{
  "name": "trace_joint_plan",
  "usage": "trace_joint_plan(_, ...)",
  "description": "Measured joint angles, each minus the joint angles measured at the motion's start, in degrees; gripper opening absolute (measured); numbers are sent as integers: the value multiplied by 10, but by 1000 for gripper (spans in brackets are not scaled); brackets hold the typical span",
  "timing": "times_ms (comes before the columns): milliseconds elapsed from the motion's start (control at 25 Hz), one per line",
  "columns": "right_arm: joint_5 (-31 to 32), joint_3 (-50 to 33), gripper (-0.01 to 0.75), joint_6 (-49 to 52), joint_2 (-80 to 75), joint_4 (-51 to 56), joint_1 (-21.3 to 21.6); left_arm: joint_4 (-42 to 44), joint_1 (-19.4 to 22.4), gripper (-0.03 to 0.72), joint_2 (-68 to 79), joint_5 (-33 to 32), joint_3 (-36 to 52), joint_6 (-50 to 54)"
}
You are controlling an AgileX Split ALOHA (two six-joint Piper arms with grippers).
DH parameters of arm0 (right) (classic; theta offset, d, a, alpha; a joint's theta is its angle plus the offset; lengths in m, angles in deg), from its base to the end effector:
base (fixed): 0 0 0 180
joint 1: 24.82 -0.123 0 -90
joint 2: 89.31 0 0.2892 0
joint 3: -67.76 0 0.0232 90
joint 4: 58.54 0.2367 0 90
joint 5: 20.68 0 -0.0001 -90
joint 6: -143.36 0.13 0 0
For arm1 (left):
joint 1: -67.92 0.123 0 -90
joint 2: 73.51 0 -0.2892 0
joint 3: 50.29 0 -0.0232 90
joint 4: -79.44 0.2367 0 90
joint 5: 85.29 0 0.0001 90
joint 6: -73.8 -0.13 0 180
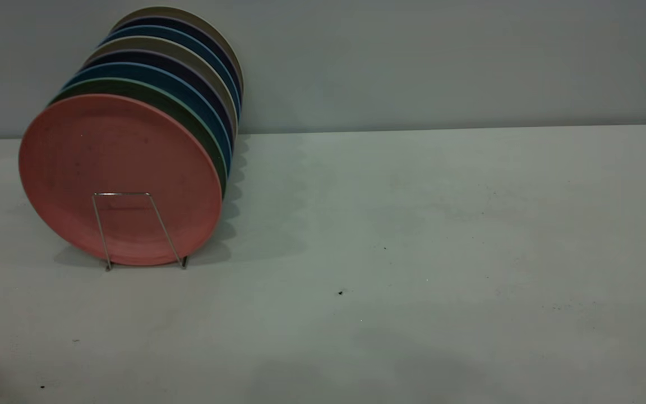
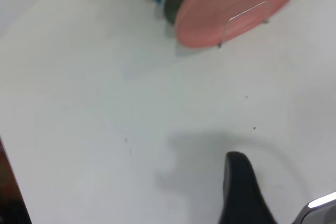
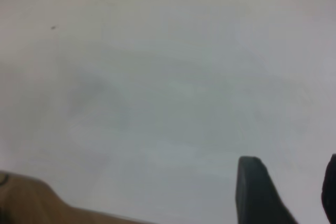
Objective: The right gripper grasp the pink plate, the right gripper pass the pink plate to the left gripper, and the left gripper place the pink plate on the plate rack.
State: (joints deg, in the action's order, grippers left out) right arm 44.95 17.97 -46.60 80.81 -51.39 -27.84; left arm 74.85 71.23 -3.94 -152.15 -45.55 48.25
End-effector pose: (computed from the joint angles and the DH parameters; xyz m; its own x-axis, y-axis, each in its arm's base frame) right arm 0.0125 0.0154 0.2378 -0.5527 -0.1504 -0.8197 -0.2139 0.9762 -0.0349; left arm 0.2022 0.0021 0.3794 -0.7158 0.3608 -0.5978 0.3024 0.9319 0.2004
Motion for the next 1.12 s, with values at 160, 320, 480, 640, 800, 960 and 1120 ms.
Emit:
trace_joint_plan(160,0,0,321,4,0,-2,-28,3,0,462,-79,0,91,52)
trace_joint_plan(320,-1,0,321,13,0,-2,-33,5,0,462,-169,0,206,102)
trace_joint_plan(480,-2,0,321,23,2,-2,-33,9,0,462,-256,3,305,148)
trace_joint_plan(640,-3,0,321,23,14,-2,-33,11,0,464,-335,3,370,173)
trace_joint_plan(800,-3,0,321,23,14,-2,-33,23,-5,464,-409,6,421,220)
trace_joint_plan(960,-3,0,321,23,14,-2,-33,32,-24,464,-470,19,445,236)
trace_joint_plan(1120,-3,0,321,24,14,-2,-33,33,-44,464,-502,21,448,236)
